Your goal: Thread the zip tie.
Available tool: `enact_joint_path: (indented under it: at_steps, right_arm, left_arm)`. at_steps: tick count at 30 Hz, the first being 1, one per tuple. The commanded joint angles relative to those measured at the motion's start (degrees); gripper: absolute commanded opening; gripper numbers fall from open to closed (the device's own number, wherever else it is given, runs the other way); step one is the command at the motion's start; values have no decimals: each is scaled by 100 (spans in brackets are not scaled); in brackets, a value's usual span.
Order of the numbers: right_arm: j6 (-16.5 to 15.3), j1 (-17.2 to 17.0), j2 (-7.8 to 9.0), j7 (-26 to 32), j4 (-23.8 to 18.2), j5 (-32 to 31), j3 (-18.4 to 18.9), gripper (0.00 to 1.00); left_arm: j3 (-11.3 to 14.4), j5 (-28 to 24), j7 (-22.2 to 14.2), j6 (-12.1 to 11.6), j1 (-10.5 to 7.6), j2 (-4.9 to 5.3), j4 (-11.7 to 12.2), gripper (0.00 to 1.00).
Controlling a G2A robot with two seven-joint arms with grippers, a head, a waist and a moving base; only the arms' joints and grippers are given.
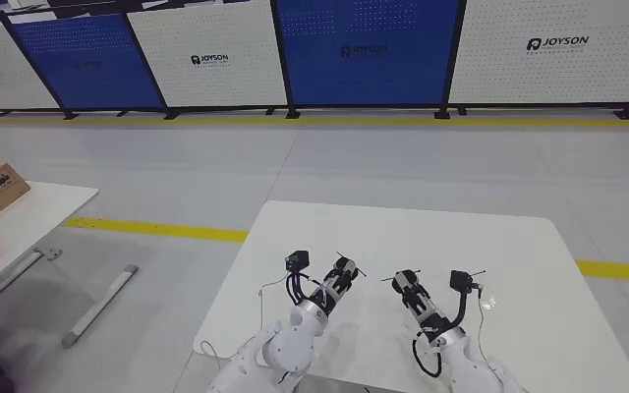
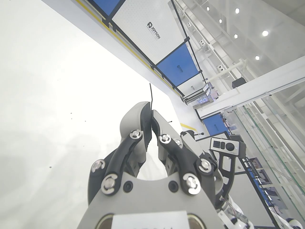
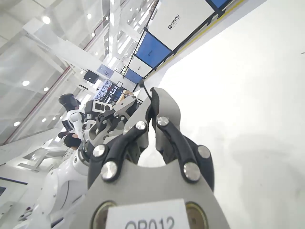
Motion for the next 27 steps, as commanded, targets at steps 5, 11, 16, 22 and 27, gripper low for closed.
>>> enact_joint_path:
  at_steps: [5, 11, 16, 22, 27]
  right_arm:
    - [1, 0, 0, 0, 0, 1, 0, 0]
    - [331, 51, -108, -108, -27, 357, -113, 0]
    - [710, 233, -241, -380, 49, 326, -341, 0]
    - [732, 239, -248, -400, 49, 330, -347, 0]
    - [732, 239, -248, -400, 49, 330, -347, 0]
  left_arm:
    - [0, 0, 0, 0, 0, 0, 0, 0]
    - [0, 0, 0, 0, 0, 0, 0, 0]
    - [0, 0, 0, 0, 0, 0, 0, 0]
    - [0, 0, 0, 0, 0, 0, 0, 0]
    - [0, 0, 0, 0, 0, 0, 0, 0]
